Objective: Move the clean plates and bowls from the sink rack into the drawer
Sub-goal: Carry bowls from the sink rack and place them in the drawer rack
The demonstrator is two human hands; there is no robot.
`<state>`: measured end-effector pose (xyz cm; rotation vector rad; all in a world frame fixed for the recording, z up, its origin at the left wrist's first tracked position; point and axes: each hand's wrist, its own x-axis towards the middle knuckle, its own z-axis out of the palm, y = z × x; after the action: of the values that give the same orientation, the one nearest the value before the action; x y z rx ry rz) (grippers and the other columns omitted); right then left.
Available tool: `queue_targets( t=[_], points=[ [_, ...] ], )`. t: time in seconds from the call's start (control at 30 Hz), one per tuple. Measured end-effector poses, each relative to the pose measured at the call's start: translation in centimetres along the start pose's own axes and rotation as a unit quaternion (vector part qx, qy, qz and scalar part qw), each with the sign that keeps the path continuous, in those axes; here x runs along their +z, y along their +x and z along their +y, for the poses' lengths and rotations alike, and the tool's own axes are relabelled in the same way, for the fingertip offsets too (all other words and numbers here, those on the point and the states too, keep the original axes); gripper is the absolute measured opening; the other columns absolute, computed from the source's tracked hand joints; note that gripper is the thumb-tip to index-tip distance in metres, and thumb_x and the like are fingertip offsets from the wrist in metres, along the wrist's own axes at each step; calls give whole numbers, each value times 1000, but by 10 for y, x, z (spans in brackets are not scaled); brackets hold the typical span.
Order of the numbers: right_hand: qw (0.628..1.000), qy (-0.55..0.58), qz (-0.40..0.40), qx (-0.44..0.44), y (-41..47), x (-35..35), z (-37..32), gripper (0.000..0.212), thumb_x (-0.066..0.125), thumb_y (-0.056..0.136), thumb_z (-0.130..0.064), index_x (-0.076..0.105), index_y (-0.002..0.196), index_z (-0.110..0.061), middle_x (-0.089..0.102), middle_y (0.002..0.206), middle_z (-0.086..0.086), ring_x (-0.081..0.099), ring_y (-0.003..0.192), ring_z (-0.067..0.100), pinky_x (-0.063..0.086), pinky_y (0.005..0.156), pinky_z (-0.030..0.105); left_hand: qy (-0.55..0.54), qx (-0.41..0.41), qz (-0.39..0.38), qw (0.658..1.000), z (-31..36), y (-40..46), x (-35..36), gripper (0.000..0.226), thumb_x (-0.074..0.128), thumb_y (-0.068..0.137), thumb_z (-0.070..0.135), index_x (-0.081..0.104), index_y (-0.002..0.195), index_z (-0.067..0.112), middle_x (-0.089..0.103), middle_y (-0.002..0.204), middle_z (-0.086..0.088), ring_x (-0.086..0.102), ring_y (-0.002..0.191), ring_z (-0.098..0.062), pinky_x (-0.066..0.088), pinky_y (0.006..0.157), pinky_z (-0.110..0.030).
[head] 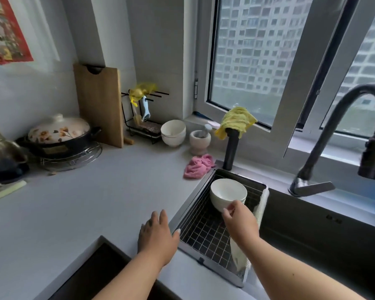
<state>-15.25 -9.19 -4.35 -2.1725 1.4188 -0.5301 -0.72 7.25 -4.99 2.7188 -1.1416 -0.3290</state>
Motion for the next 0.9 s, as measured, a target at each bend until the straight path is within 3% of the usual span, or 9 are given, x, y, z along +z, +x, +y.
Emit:
queue_targets(
  t=[0.13,0.2,0.33,0.5,0.6,0.67,0.73,0.9],
  points=[
    [1000,-11,5,18,32,7,1,18,51,88,-36,54,98,-21,64,88,-2,61,76,17,51,67,34,22,10,-45,999,-1,41,15,81,28,96,58,-6,154,13,-7,161,-16,0,149,-30,1,121,-44],
    [1000,-13,8,19,47,13,1,26,51,87,-34,56,108,-19,63,98,0,61,86,18,51,72,33,45,13,-55,997,-4,56,24,84,27,94,62,-8,154,13,-10,161,-15,-8,148,-30,-3,120,-46],
    [997,-77,7,16,67,29,4,42,52,90,-33,49,128,-16,51,127,1,44,121,19,40,98,32,84,13,-65,994,-5,79,37,90,24,90,69,-13,153,15,-20,159,-12,-20,145,-33,-12,116,-54],
    [982,-184,-51,15,82,44,14,51,48,93,-35,38,138,-14,42,139,5,34,131,24,33,107,33,96,25,-97,990,0,90,40,93,23,88,71,-21,150,16,-29,156,-14,-27,143,-35,-15,113,-58],
    [977,-188,-104,18,90,58,14,38,49,94,-29,50,128,-11,49,131,8,38,126,27,37,104,35,95,22,-104,990,-4,91,40,93,22,88,72,-22,150,16,-30,155,-14,-29,142,-35,-15,113,-59],
    [974,-198,-110,17,98,60,12,28,49,91,-11,56,118,-9,53,122,10,45,117,28,42,96,35,95,25,-107,989,-5,92,39,93,21,88,72,-23,149,17,-32,154,-14,-30,141,-35,-16,113,-59],
    [971,-211,-110,20,105,58,10,31,47,84,4,60,110,-7,55,115,10,51,109,27,44,87,33,93,27,-110,989,-5,93,39,93,21,88,72,-24,149,17,-33,154,-14,-31,141,-34,-16,113,-59],
    [959,-248,-138,26,119,59,11,28,51,87,0,63,111,-6,55,115,10,53,110,28,47,79,32,94,25,-114,989,-7,93,39,93,21,89,72,-24,149,17,-32,154,-13,-32,141,-34,-15,113,-59]
  ],
)
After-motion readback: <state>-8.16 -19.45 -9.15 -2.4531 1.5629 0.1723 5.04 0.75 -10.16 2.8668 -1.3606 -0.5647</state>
